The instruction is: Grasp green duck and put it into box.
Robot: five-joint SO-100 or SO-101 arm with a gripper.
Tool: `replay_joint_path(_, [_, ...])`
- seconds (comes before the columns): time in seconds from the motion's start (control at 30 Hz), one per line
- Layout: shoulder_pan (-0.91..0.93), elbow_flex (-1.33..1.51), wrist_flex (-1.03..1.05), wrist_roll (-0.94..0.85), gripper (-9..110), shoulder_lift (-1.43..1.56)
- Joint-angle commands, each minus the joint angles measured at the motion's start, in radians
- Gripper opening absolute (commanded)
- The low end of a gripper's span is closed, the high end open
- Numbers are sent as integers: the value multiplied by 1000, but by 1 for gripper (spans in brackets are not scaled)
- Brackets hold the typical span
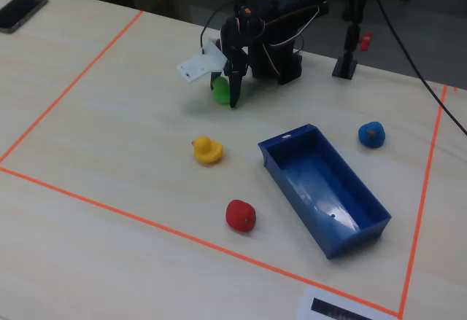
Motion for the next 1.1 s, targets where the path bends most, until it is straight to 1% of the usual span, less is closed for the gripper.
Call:
replay_joint_path(0.0, [9, -3, 40, 5, 27, 9])
replay_joint_path(0.03, [8, -3, 48, 6, 15, 11])
replay_joint_path(0.07, [5, -3, 51, 18, 0, 12])
replay_joint_path(0.23, [18, -14, 120, -21, 0, 15])
replay_joint_path(0.33, [6, -35, 153, 2, 0, 12])
replay_joint_path(0.43, [-31, -109, 196, 72, 0, -18])
replay_joint_path(0.57, [-133, -373, 239, 233, 0, -199])
replay_joint_path(0.73, [-287, -764, 356, 399, 0, -397])
replay_joint_path(0.9, [-531, -1120, 439, 623, 0, -594])
replay_joint_path(1.07, [-756, -1459, 480, 861, 0, -904])
